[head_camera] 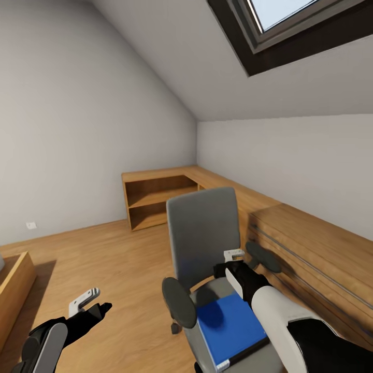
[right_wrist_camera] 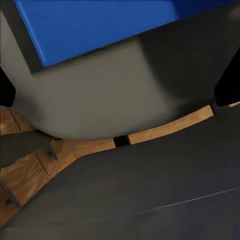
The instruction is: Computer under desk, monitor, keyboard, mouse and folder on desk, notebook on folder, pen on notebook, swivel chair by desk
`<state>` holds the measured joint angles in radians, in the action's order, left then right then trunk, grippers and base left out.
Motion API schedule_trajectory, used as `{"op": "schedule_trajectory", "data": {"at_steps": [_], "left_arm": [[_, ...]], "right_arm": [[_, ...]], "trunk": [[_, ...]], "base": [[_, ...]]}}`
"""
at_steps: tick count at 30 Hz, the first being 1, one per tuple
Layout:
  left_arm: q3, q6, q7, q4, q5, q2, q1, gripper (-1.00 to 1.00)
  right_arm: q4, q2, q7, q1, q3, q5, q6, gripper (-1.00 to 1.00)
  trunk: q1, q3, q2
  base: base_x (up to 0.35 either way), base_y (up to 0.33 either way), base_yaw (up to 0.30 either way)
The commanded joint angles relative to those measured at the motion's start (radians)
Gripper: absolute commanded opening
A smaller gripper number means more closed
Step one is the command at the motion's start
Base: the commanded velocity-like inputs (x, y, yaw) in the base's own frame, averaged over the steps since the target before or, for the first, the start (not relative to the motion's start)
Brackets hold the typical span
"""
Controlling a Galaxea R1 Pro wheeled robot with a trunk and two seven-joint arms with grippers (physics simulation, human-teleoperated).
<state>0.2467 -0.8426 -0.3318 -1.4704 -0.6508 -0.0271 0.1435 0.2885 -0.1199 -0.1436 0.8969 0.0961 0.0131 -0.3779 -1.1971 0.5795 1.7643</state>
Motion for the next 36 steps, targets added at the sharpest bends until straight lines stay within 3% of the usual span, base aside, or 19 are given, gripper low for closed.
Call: {"op": "schedule_trajectory", "data": {"at_steps": [1, 8, 36], "left_arm": [[0.0, -0.003, -0.009, -0.001, -0.011, 0.0, 0.001, 1.0], [0.001, -0.007, -0.009, -0.003, -0.01, 0.0, 0.001, 1.0], [0.003, -0.001, -0.009, -0.007, -0.01, 0.0, 0.001, 1.0]], "right_arm": [[0.0, 0.0, -0.004, 0.0, 0.007, 0.001, -0.007, 1.0], [-0.006, 0.0, -0.002, 0.0, 0.007, 0.004, -0.006, 1.0], [-0.007, 0.014, -0.002, -0.001, 0.01, 0.011, -0.003, 1.0]], "trunk": [[0.0, 0.001, 0.001], [0.0, 0.001, 0.001], [-0.108, 0.089, 0.197]], "base": [[0.167, 0.0, 0.0], [0.049, 0.0, 0.0], [0.0, 0.0, 0.0]]}}
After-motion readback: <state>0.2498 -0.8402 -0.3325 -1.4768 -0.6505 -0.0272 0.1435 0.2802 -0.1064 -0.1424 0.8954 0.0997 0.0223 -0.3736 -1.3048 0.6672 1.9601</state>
